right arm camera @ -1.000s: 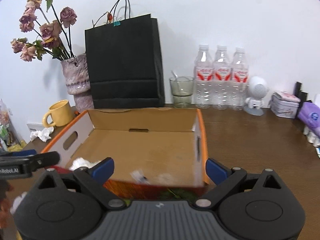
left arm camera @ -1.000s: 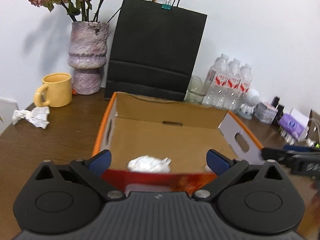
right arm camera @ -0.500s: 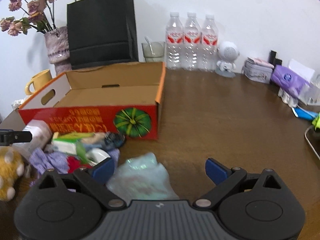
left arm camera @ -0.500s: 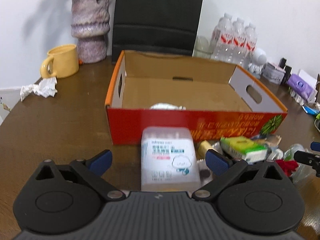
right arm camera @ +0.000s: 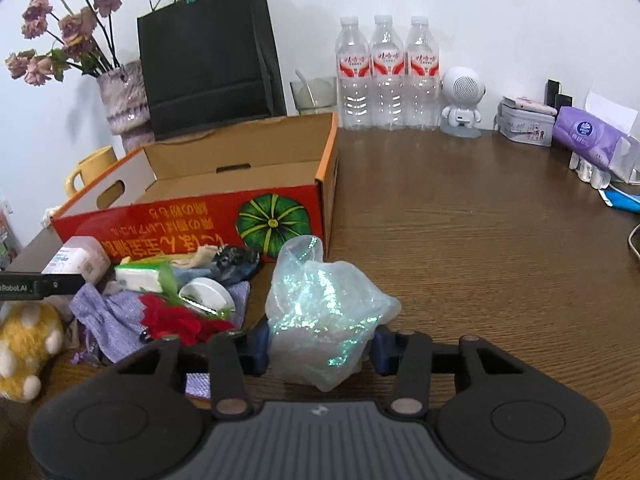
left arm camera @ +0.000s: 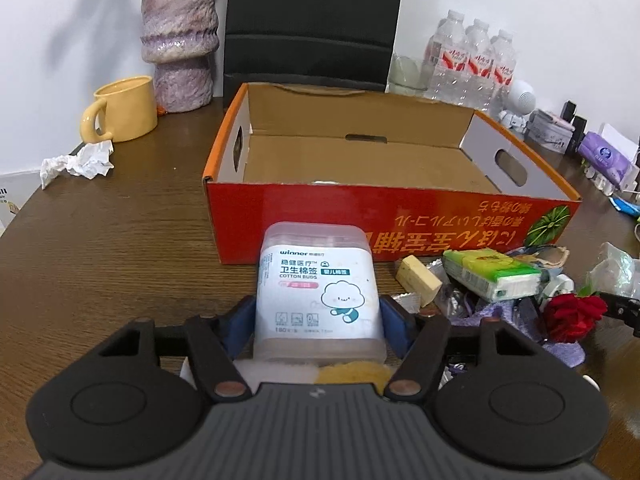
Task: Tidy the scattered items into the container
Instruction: 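Grasp the white cotton-bud tub with the left gripper while the right grasps the iridescent bag, then lower tub and iridescent bag into the box and open both grippers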
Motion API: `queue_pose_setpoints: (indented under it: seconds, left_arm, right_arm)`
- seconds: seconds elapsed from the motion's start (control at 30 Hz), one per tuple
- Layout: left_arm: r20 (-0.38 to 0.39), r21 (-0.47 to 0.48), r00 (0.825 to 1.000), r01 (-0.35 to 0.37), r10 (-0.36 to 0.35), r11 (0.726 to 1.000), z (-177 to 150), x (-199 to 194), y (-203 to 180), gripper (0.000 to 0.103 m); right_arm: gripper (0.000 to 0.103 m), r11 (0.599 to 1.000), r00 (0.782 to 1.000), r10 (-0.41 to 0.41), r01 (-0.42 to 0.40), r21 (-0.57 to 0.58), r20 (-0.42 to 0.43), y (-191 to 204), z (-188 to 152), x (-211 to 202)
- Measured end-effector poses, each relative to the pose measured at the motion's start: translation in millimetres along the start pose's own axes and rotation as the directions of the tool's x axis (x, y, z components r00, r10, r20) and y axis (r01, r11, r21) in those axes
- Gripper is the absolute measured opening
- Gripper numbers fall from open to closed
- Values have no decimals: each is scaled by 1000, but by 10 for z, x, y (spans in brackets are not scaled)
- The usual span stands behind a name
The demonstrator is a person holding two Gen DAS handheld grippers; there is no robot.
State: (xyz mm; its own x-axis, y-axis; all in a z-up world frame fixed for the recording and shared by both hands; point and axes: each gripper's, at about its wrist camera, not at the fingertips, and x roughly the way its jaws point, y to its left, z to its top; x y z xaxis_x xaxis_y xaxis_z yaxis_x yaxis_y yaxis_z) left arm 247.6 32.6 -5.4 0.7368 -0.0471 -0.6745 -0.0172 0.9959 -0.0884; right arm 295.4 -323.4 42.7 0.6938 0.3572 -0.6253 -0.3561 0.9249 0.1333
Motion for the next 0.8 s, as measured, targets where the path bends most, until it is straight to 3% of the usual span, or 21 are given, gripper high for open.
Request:
queue_pose_setpoints:
  seconds: [0.43,0.63,0.8]
  left_arm:
    - [149,2,987,58,-57,998,99,-553,-22,66]
    - [256,-33,964,89,-78,996,532,-687,-16,66]
    - [271,-63,960,98,-77,993,866,-469,-31,66]
  right_arm:
    - [45,999,996,38,-38,-4,86,119,151,-266]
    - [45,996,977,93,-89,-31,190,338,549,-361]
    - [45,991,970,126,-113,-71,206,575,955,-123]
